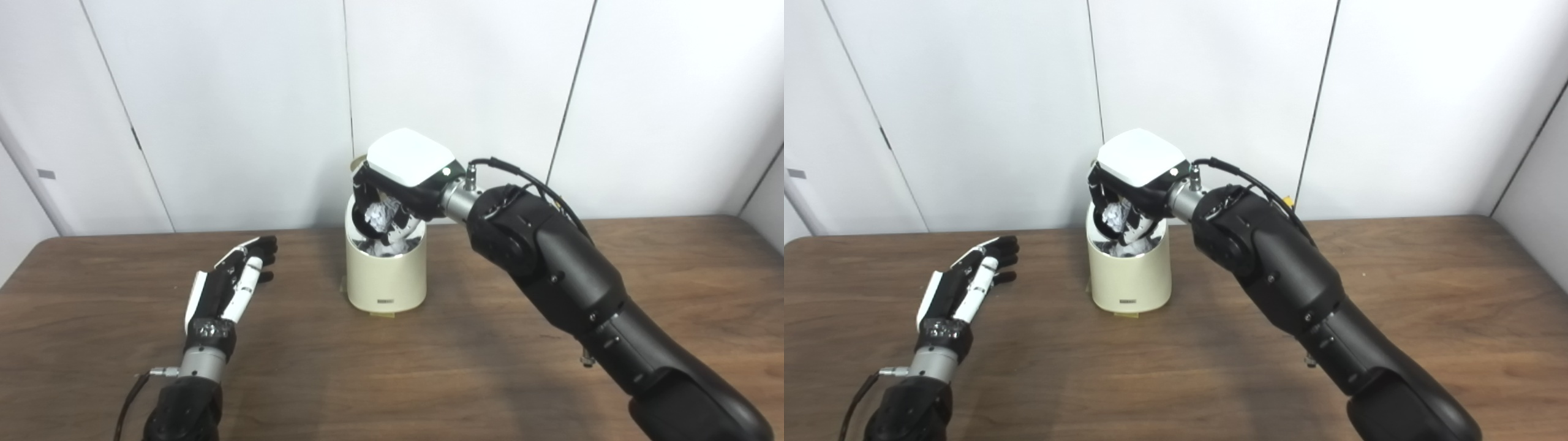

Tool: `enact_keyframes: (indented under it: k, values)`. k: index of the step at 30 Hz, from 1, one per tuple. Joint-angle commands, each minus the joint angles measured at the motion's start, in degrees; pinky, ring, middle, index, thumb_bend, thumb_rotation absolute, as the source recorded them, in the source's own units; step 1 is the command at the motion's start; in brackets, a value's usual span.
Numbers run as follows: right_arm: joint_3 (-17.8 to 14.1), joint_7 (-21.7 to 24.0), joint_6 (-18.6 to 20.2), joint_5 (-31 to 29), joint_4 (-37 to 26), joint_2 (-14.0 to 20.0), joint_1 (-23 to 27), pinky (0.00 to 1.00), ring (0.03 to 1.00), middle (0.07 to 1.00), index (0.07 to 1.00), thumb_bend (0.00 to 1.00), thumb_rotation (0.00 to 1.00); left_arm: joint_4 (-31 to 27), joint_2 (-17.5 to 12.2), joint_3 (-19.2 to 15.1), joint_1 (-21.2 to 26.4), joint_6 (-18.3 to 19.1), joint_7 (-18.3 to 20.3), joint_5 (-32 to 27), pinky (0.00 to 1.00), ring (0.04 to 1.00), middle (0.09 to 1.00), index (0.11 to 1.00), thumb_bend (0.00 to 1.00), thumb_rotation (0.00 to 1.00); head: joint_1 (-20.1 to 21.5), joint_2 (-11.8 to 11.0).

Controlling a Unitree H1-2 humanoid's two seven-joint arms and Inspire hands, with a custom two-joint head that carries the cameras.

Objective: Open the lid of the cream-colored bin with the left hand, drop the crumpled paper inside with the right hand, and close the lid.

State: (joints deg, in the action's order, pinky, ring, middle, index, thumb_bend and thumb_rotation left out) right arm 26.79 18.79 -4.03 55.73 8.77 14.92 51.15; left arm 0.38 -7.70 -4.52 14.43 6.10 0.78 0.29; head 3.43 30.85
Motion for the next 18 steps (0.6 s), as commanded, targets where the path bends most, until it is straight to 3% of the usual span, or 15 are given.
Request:
enact_keyframes:
  k: [1,9,12,18]
  values:
    - [-0.90,-3.10,-1.35,0.27,-0.49,1.27,1.91,0.28,0.406,0.537,0.473,0.52,0.00,-1.36,-0.61,0.06,1.82,-0.97,0.22,-0.03,0.76,0.814,0.803,0.794,0.28,0.68,0.10,0.08]
    - [-0.63,-4.84,-2.20,1.89,-0.02,1.64,1.57,0.39,0.461,0.585,0.456,0.51,0.00,-1.13,-0.62,0.07,1.73,-1.39,0.30,-0.12,0.77,0.821,0.807,0.794,0.27,0.70,0.16,0.09]
    - [-0.30,-5.81,-3.09,2.66,0.38,1.85,1.55,0.46,0.542,0.622,0.481,0.52,0.10,-1.25,-0.65,0.19,1.69,-1.29,0.24,0.17,0.77,0.820,0.806,0.794,0.27,0.70,0.09,0.09]
    - [-0.24,-5.81,-4.16,2.62,0.20,2.02,1.23,0.52,0.639,0.681,0.490,0.52,0.13,-1.47,-0.86,0.37,1.62,-1.03,0.43,0.40,0.76,0.819,0.811,0.800,0.27,0.71,0.08,0.09]
